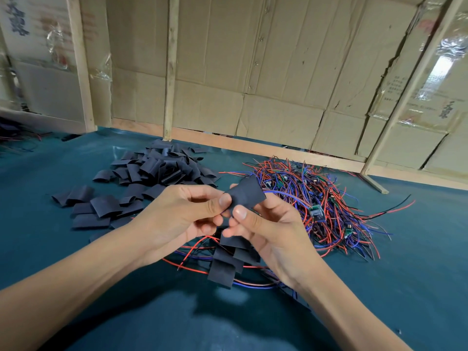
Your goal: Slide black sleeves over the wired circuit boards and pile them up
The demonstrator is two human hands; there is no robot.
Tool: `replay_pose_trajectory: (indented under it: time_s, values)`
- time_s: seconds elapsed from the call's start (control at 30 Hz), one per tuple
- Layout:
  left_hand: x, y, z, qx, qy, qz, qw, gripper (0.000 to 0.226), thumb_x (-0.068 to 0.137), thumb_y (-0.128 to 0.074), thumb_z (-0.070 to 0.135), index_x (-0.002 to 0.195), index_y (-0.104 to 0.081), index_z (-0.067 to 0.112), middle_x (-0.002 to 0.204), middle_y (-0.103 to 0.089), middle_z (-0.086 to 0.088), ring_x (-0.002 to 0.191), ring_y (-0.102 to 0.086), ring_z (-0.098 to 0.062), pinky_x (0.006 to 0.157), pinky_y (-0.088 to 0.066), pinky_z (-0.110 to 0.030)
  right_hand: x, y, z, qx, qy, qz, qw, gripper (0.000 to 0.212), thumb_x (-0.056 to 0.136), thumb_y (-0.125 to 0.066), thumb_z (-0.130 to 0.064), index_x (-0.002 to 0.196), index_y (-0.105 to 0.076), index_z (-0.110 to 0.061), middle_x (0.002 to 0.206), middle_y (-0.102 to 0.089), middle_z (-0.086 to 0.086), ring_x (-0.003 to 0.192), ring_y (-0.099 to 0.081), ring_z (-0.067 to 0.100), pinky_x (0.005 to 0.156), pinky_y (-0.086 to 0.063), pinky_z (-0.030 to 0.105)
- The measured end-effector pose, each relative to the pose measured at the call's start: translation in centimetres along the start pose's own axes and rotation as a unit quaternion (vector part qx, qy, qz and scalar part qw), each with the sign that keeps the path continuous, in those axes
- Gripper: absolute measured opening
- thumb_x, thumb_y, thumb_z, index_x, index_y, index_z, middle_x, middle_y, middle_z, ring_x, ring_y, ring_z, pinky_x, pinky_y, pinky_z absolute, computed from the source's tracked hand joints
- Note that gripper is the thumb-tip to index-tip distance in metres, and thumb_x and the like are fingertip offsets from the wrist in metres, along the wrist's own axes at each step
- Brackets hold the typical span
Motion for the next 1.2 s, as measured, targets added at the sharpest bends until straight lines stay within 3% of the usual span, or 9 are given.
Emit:
replay_pose_trajectory:
  time_s: [0.13, 0.3, 0.53, 0.7, 0.8, 0.93, 1.1, 1.2]
  values:
    - [-0.2, -0.4, -0.1, -0.016, 0.026, 0.008, 0.999, 0.012, 0.064, -0.079, 0.023, 0.069, -0.076, 0.012, 0.067, -0.064, -0.004, 0.058, -0.052, -0.010, 0.056, -0.042, -0.024, -0.1, -0.5, -0.5, 0.007, -0.008, -0.041, 0.999, 0.048, 0.076, -0.083, -0.007, 0.122, -0.071, -0.014, 0.085, -0.069, 0.009, 0.070, -0.067, 0.020, 0.069, -0.060, 0.033]
    - [0.1, 0.0, -0.6, -0.052, 0.038, 0.029, 0.997, 0.014, 0.064, -0.081, 0.021, 0.070, -0.075, 0.010, 0.070, -0.063, -0.007, 0.056, -0.052, -0.010, 0.048, -0.040, -0.020, -0.1, 0.0, -1.4, -0.028, 0.032, -0.005, 0.999, 0.035, 0.075, -0.084, -0.006, 0.107, -0.077, -0.019, 0.083, -0.071, 0.008, 0.073, -0.069, 0.020, 0.069, -0.059, 0.031]
    - [0.8, 2.9, -1.0, -0.122, 0.068, 0.103, 0.985, 0.016, 0.065, -0.080, 0.019, 0.077, -0.075, 0.009, 0.076, -0.065, -0.006, 0.055, -0.055, -0.008, 0.045, -0.039, -0.018, 0.0, 1.6, -2.8, -0.027, 0.087, 0.048, 0.995, 0.044, 0.066, -0.088, -0.020, 0.108, -0.078, -0.018, 0.088, -0.075, 0.008, 0.077, -0.070, 0.021, 0.074, -0.058, 0.029]
    - [0.8, 3.4, -1.3, -0.138, 0.094, 0.129, 0.977, 0.026, 0.055, -0.083, 0.016, 0.078, -0.075, 0.007, 0.076, -0.068, -0.006, 0.054, -0.056, -0.006, 0.043, -0.037, -0.016, 0.1, 1.5, -3.0, -0.040, 0.097, 0.037, 0.994, 0.043, 0.068, -0.087, -0.020, 0.110, -0.077, -0.016, 0.109, -0.076, 0.007, 0.077, -0.072, 0.022, 0.080, -0.057, 0.032]
    - [0.8, 3.7, -1.7, -0.149, 0.111, 0.142, 0.972, 0.023, 0.060, -0.080, 0.013, 0.081, -0.074, 0.006, 0.076, -0.068, -0.006, 0.054, -0.056, -0.005, 0.041, -0.036, -0.015, 0.0, 1.4, -3.0, -0.038, 0.098, 0.027, 0.994, 0.042, 0.069, -0.085, -0.013, 0.110, -0.077, -0.013, 0.116, -0.074, 0.009, 0.082, -0.071, 0.022, 0.077, -0.057, 0.031]
    - [0.8, 4.0, -2.2, -0.184, 0.141, 0.154, 0.960, 0.011, 0.062, -0.074, 0.008, 0.072, -0.079, 0.008, 0.074, -0.068, -0.005, 0.052, -0.056, -0.003, 0.039, -0.037, -0.013, 0.0, 1.2, -3.2, -0.041, 0.100, 0.023, 0.994, 0.047, 0.063, -0.090, -0.016, 0.108, -0.078, -0.015, 0.113, -0.074, 0.008, 0.086, -0.070, 0.021, 0.073, -0.058, 0.030]
    - [0.8, 4.4, -2.0, -0.215, 0.145, 0.170, 0.951, 0.036, 0.054, -0.075, 0.006, 0.090, -0.073, 0.002, 0.071, -0.067, -0.005, 0.049, -0.055, -0.002, 0.038, -0.037, -0.012, 0.2, 2.0, -3.0, -0.044, 0.102, 0.051, 0.993, 0.042, 0.063, -0.086, -0.013, 0.104, -0.079, -0.016, 0.108, -0.075, 0.009, 0.072, -0.071, 0.020, 0.075, -0.058, 0.029]
    - [0.9, 4.8, -1.8, -0.221, 0.142, 0.175, 0.949, 0.032, 0.055, -0.075, 0.005, 0.087, -0.077, 0.001, 0.071, -0.067, -0.006, 0.050, -0.055, -0.002, 0.037, -0.037, -0.013, 0.2, 2.6, -2.8, -0.024, 0.100, 0.062, 0.993, 0.042, 0.065, -0.086, -0.007, 0.106, -0.079, -0.015, 0.103, -0.076, 0.008, 0.070, -0.071, 0.019, 0.075, -0.058, 0.028]
Point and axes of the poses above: each hand's wrist, its own x-axis towards the middle knuckle, its own y-axis out of the back of the hand, z = x × y, the point moved 8 cm from there along x, towards the middle knuckle
